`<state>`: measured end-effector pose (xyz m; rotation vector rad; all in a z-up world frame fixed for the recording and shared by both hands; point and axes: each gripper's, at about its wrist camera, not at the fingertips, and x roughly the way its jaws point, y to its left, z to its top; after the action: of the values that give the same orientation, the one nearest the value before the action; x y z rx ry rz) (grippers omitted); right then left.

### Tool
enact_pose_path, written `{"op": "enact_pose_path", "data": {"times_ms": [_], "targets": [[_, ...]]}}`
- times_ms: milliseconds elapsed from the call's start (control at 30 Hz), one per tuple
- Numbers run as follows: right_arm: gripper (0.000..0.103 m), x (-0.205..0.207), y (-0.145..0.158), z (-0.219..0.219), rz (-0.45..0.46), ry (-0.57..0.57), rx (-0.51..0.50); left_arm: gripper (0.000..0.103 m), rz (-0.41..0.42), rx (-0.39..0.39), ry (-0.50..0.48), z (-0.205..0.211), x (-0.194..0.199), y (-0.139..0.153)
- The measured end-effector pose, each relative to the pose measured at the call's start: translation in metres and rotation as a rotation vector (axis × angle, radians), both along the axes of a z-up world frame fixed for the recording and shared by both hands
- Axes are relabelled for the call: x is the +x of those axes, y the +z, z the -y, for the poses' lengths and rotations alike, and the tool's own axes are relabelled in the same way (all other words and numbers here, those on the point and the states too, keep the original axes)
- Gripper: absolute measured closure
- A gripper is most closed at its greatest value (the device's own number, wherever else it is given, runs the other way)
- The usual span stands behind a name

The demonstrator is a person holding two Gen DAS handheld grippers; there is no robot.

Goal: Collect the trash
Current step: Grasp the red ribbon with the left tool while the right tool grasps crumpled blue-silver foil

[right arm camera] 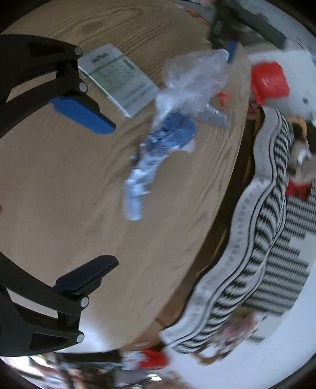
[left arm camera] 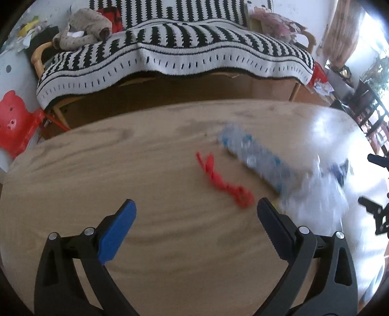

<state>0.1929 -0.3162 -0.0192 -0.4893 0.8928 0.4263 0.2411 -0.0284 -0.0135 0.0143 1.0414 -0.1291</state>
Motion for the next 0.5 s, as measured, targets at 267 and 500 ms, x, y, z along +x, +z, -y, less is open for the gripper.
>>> {"op": "enact_pose_path", "data": {"times_ms": [267,500], "targets": [[0.007,0.034,-0.010,-0.028,-0.060,0.176,-0.047,0.006,-0.046,-0.058,0.035,0.015,0.035,-0.023],[0.007,0.051,-0.031,-0.045,-0.105,0.218,-0.068,0.006,-0.035,0.068,-0.033,0.015,0.018,-0.037]]}}
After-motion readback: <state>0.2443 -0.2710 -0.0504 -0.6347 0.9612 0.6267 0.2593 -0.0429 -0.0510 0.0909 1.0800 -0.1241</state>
